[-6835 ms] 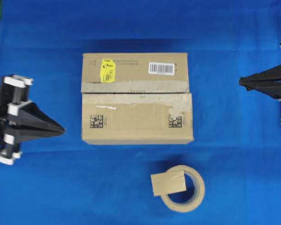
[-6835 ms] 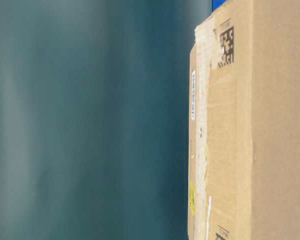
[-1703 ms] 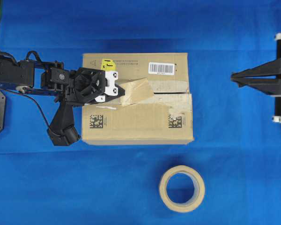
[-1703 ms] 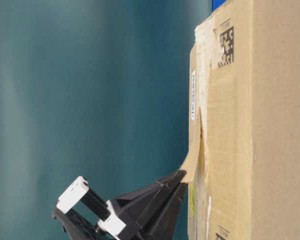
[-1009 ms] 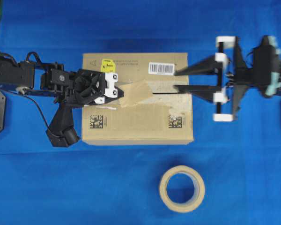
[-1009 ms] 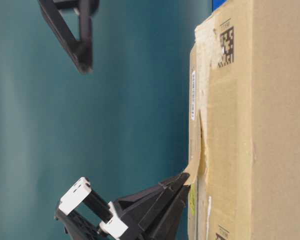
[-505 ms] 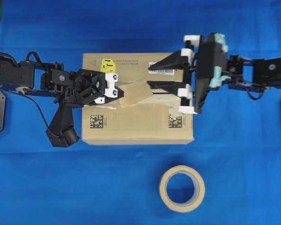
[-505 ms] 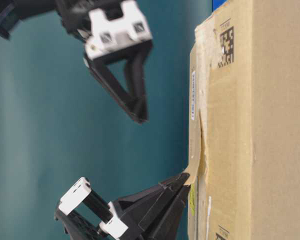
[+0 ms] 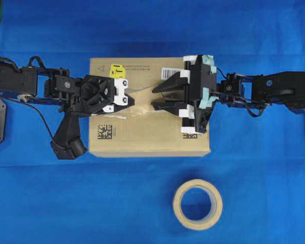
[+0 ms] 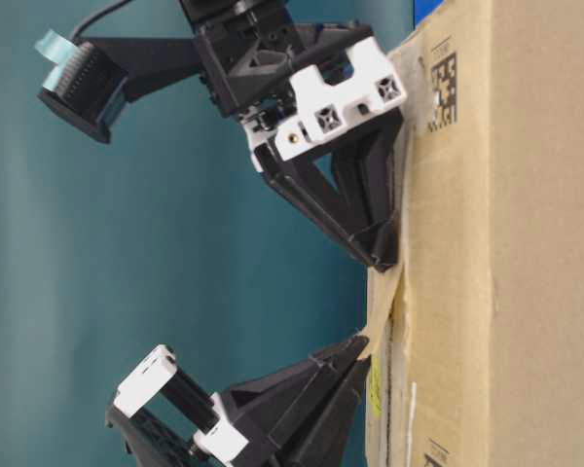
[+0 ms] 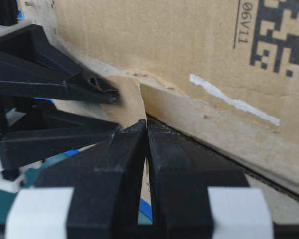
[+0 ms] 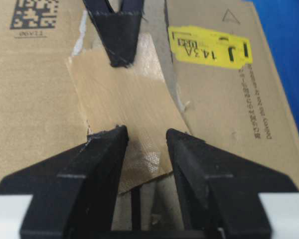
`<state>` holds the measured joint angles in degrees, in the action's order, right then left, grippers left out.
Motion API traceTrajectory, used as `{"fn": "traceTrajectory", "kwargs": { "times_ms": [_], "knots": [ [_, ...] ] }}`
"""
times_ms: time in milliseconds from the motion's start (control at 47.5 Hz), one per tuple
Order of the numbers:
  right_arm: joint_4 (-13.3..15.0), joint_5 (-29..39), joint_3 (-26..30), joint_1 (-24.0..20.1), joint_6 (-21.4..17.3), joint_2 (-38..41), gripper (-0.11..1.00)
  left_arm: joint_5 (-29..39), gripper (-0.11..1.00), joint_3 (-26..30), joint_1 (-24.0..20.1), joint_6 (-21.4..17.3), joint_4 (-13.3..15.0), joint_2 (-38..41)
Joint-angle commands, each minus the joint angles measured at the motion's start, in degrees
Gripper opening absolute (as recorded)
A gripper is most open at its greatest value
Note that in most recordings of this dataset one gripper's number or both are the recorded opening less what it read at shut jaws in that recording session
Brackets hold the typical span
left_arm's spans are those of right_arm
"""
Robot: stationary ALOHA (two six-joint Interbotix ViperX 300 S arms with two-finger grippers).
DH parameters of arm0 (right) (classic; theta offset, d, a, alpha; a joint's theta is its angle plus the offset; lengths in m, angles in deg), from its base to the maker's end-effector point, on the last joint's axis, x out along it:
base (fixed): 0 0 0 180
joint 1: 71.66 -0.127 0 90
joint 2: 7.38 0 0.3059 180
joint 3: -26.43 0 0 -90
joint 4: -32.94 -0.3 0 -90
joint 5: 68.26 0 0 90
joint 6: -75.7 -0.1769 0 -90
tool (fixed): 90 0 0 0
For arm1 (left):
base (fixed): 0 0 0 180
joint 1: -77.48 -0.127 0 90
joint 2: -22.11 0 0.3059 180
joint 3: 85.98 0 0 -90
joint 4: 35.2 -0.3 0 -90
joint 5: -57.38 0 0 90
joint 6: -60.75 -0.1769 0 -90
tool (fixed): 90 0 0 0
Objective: Apply tape along the seams of the closed cardboard box to seal it securely.
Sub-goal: 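Bring the right gripper in and press the tape onto the box top, then hold the tape with the right gripper while the left gripper repositions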
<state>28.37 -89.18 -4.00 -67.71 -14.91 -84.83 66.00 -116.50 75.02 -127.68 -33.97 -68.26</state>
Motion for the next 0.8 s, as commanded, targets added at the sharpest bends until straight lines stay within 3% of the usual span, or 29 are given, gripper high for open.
{"fn": "traceTrajectory", "kwargs": {
  "times_ms": [0, 442, 778],
  "knots": [
    [-0.7, 0.09, 1.14, 0.0, 0.09, -0.35, 0.47, -0.18, 0.0, 0.62, 0.09, 0.09, 0.09, -0.79],
    [-0.7, 2.29, 0.62, -0.88, 0.0, -0.35, 0.47, -0.18, 0.0, 0.62, -0.18, 1.41, 0.26, -0.7],
    [-0.97, 2.29, 0.88, -0.88, 0.0, -0.35, 0.47, -0.18, 0.0, 0.79, -0.44, 6.77, 0.26, -0.79]
  ]
}}
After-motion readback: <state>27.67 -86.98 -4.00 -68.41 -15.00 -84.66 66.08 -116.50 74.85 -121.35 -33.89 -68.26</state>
